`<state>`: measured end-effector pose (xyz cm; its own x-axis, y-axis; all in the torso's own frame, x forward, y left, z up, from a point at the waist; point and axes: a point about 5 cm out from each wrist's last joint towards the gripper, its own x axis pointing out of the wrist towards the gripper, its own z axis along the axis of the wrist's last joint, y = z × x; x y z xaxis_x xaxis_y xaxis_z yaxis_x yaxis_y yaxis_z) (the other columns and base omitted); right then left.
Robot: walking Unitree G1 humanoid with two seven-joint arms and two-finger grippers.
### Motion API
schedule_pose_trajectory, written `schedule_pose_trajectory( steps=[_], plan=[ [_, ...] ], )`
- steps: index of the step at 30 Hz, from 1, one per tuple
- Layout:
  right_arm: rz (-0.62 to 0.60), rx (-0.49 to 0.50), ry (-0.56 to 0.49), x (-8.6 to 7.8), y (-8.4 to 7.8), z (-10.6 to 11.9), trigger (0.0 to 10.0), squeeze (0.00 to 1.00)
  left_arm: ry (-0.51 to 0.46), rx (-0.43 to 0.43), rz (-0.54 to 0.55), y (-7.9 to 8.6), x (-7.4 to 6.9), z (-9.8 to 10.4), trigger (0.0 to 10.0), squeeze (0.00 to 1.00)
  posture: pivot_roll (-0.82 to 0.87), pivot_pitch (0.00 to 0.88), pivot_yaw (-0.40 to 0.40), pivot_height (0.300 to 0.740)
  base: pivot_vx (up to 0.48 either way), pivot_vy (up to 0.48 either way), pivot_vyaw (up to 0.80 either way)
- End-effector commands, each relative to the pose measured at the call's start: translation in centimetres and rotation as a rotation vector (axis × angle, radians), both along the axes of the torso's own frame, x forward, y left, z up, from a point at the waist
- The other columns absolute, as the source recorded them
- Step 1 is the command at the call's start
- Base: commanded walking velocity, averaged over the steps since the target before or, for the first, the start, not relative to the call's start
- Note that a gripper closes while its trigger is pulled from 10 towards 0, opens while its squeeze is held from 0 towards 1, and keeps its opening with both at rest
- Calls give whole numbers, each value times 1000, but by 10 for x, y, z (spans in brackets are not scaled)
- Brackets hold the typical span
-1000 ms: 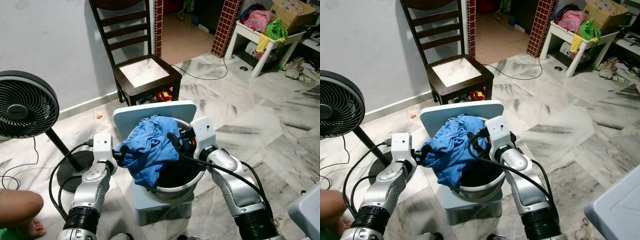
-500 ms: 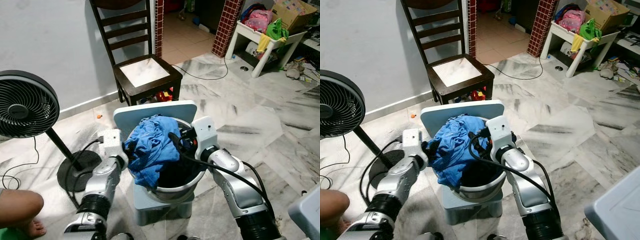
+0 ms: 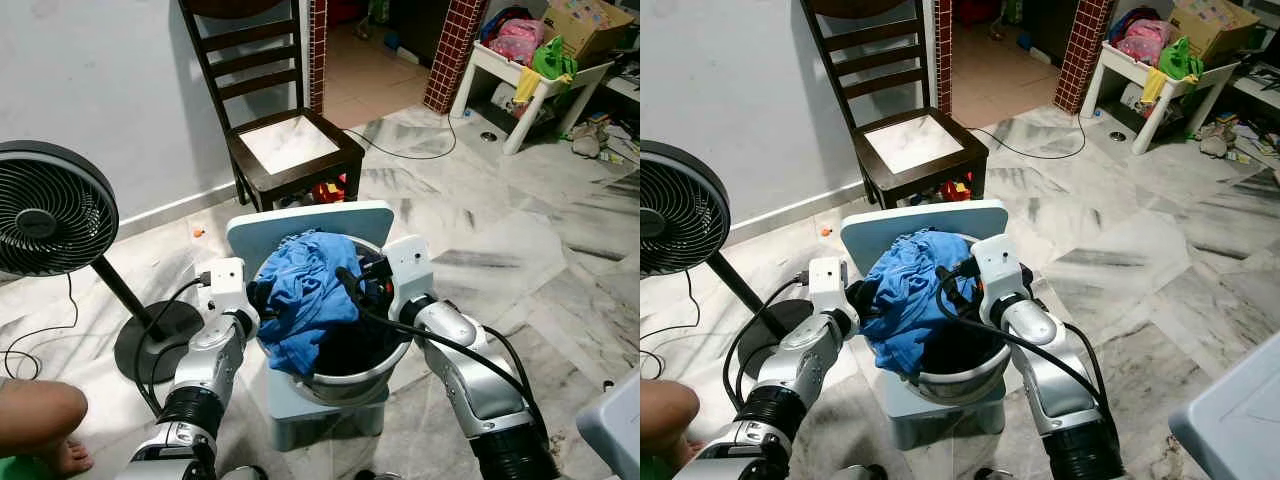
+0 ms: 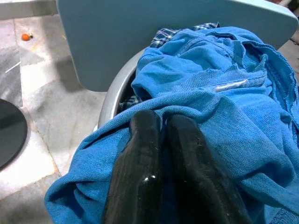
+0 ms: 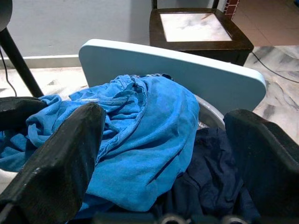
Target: Hang hanger
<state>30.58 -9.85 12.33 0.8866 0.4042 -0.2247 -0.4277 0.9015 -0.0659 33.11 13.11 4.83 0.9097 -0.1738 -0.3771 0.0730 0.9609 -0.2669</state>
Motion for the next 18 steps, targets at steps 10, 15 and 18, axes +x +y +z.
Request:
schedule_pose_trajectory(
  steps=[10,15,18],
  plan=[
    [-2,0,-8,0,0,2,10000,0,-23,14,10,2,2,2,0,0,8,121,9,740,0,0,0],
    [-2,-1,-8,0,0,3,10000,0,-156,201,-75,-1,6,15,0,0,9,120,8,740,0,0,0],
    [-3,-2,-11,0,0,3,10000,0,-302,316,-195,-20,7,32,0,0,9,120,8,740,0,0,0]
  ],
)
